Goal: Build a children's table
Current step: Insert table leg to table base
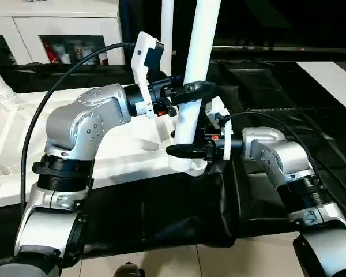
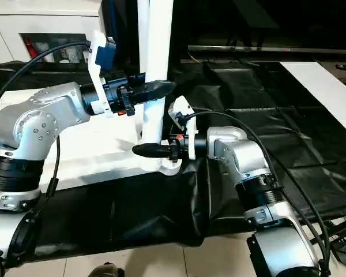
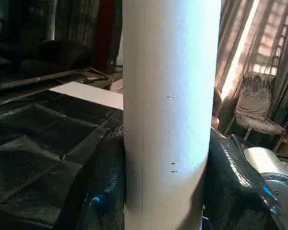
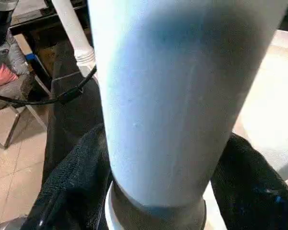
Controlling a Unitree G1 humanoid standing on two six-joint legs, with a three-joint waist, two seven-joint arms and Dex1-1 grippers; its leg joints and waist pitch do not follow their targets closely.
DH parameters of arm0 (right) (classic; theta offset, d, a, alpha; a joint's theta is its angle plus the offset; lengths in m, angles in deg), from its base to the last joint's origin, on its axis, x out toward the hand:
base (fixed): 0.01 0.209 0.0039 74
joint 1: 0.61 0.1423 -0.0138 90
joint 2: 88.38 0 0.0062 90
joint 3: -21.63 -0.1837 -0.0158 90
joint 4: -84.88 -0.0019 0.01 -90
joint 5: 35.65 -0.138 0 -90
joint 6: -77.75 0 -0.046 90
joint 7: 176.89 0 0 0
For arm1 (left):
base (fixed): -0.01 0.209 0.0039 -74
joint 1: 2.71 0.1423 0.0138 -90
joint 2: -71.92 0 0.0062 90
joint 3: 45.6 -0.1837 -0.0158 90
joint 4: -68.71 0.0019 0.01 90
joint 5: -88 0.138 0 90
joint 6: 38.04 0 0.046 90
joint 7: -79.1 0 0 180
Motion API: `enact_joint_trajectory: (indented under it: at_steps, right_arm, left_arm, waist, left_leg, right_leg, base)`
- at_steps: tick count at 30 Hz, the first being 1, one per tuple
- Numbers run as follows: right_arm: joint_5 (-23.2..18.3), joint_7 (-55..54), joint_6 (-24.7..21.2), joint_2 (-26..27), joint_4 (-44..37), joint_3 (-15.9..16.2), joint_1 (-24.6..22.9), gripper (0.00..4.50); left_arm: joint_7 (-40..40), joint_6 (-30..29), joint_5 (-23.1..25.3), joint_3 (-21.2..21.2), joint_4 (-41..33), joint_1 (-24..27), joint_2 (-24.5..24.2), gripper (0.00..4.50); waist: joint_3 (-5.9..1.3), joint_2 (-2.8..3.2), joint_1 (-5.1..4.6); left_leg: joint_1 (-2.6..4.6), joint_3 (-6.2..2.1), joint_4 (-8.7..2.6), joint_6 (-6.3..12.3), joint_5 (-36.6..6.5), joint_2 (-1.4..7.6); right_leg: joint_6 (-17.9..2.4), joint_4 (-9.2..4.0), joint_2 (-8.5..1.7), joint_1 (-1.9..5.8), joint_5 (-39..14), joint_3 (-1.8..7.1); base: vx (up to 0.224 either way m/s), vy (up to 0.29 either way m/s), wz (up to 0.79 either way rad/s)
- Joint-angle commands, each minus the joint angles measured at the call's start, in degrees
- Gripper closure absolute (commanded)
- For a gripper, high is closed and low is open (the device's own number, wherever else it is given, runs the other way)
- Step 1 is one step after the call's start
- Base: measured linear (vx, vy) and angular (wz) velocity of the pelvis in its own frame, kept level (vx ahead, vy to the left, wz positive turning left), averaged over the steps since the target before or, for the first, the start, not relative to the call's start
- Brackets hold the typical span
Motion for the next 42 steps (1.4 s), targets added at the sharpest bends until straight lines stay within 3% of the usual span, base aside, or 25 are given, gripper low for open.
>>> enact_joint_trajectory:
  at_steps: [1, 14, 16, 25, 39, 40, 42]
  right_arm:
    - [-0.48, -0.27, 0.41, -0.19, -0.47, -1.27, 0.98, 1.54]
    - [-1.17, 0.94, -0.48, -0.07, -1.00, -1.16, 0.56, 1.54]
    - [-1.22, 0.99, -0.50, 0.00, -1.04, -1.10, 0.45, 1.87]
    - [-1.56, 1.15, -0.50, 0.07, -0.86, -1.47, 0.43, 2.53]
    - [-1.84, 1.30, -0.16, 0.26, -0.92, -1.68, 0.08, 2.59]
    - [-1.87, 1.22, -0.15, 0.29, -0.98, -1.72, 0.04, 2.59]
    - [-1.95, 0.96, -0.06, 0.43, -1.03, -1.91, -0.03, 2.59]
  left_arm:
    - [0.22, 0.35, 0.13, 0.24, -0.51, -0.54, -0.18, 2.69]
    - [0.13, 0.36, -0.03, 0.31, -0.43, -0.71, -0.15, 2.69]
    - [0.12, 0.34, -0.04, 0.28, -0.52, -0.69, -0.14, 2.69]
    - [0.14, 0.19, -0.09, 0.16, -0.95, -0.45, -0.24, 2.69]
    - [0.34, -0.12, -0.34, 0.09, -0.90, -0.34, -0.19, 2.69]
    - [-0.22, -2.05, -1.58, 0.83, -0.39, -0.63, 0.28, 1.99]
    - [0.19, -4.09, -4.23, 2.16, -0.59, -0.85, 0.93, 1.99]
  waist:
    - [-4.94, 0.31, -0.03]
    - [-4.94, 0.25, 0.02]
    - [-4.95, 0.22, 0.05]
    - [-4.96, 0.31, 0.04]
    - [-5.03, 0.50, 0.09]
    - [-5.03, 0.63, 0.06]
    - [-5.02, 0.63, 0.06]
  left_leg:
    - [1.00, -0.42, -3.56, -0.20, -7.50, 1.84]
    - [0.99, -0.43, -3.56, -0.05, -7.33, 1.86]
    - [0.95, -0.41, -3.53, -0.02, -7.29, 1.81]
    - [0.96, -0.44, -3.54, -0.12, -7.22, 1.84]
    - [1.01, -0.49, -3.53, -0.24, -7.48, 1.86]
    - [1.00, -0.46, -3.49, -0.33, -7.50, 1.82]
    - [1.03, -0.47, -3.49, -0.30, -7.85, 1.80]
  right_leg:
    - [-13.13, -3.38, -3.32, 3.62, -3.99, 2.93]
    - [-13.14, -3.35, -3.31, 3.60, -4.09, 2.89]
    - [-13.07, -3.39, -3.35, 3.66, -4.26, 2.90]
    - [-13.22, -3.33, -3.31, 3.62, -3.72, 2.88]
    - [-13.54, -3.25, -3.29, 3.64, -3.10, 2.85]
    - [-13.71, -3.13, -3.28, 3.64, -2.80, 2.86]
    - [-13.97, -3.23, -3.31, 3.65, -3.04, 2.84]
  base:
    - [0.000, 0.000, 0.00]
    - [0.000, 0.000, 0.00]
    - [0.000, 0.000, 0.00]
    - [0.000, 0.000, 0.00]
    - [0.000, 0.000, 0.00]
    - [0.000, 0.000, 0.00]
    - [0.000, 0.000, 0.00]
